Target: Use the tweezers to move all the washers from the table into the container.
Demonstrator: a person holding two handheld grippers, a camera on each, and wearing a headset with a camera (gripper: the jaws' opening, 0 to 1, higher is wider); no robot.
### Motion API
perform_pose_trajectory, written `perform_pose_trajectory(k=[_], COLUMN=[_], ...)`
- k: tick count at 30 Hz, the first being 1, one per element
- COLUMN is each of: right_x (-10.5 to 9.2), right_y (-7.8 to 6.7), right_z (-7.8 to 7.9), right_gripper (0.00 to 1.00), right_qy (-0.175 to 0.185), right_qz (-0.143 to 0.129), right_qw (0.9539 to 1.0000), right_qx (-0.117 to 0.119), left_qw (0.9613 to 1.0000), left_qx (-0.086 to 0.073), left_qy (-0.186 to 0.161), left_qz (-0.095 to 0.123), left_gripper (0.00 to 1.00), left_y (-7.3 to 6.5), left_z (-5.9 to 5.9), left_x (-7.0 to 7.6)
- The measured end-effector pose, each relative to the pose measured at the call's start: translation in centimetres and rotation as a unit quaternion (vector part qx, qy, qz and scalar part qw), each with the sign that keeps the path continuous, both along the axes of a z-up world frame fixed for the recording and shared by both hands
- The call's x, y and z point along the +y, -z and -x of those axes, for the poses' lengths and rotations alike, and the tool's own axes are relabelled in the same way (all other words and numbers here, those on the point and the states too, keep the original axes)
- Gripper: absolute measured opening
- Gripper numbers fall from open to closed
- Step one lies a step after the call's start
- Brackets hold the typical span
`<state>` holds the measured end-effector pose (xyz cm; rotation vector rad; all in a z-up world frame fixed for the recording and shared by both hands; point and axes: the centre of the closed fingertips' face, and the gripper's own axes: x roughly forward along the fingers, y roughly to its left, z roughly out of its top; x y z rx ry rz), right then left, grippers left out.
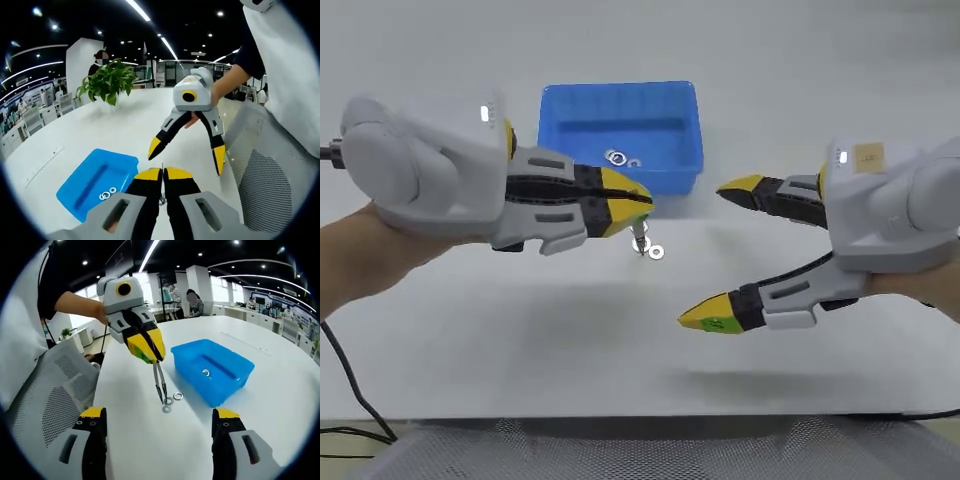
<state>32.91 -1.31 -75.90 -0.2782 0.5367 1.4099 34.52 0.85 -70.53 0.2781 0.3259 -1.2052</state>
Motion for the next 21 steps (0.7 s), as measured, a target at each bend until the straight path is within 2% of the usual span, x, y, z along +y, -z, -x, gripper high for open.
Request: perform_pose_trajectory(k=[7, 10, 12, 15, 21], right_x=[1.3, 2.0, 2.6, 3.5, 4.8], right_y=[0.3, 0.6, 0.4, 0.0, 0.2], right_z=[-0.6, -0.6, -0.6, -0.7, -1.1], right_gripper=[0.75, 0.61, 0.54, 0.47, 0.36], right_qy=[-0.01, -0.02, -0.024, -0.025, -0.036], right_qz=[-0.006, -0.002, -0.013, -0.028, -0.031], right_qw=[0.9998, 0.9993, 0.9988, 0.9986, 0.9986], right_qx=[0.015, 0.032, 0.041, 0.038, 0.025], left_qw=[0.9999, 0.9998, 0.9998, 0.9998, 0.9997], left_qx=[0.007, 0.01, 0.01, 0.012, 0.013], left_qy=[0.012, 0.016, 0.014, 0.013, 0.016], left_qz=[-0.007, -0.008, -0.007, -0.006, -0.009], left_gripper=[0.05, 0.05, 0.05, 0.05, 0.05], left_y=[0.1, 0.1, 0.1, 0.1, 0.2], left_z=[0.4, 0.6, 0.6, 0.5, 0.5], left_x=[0.0, -0.1, -0.3, -0.4, -0.6])
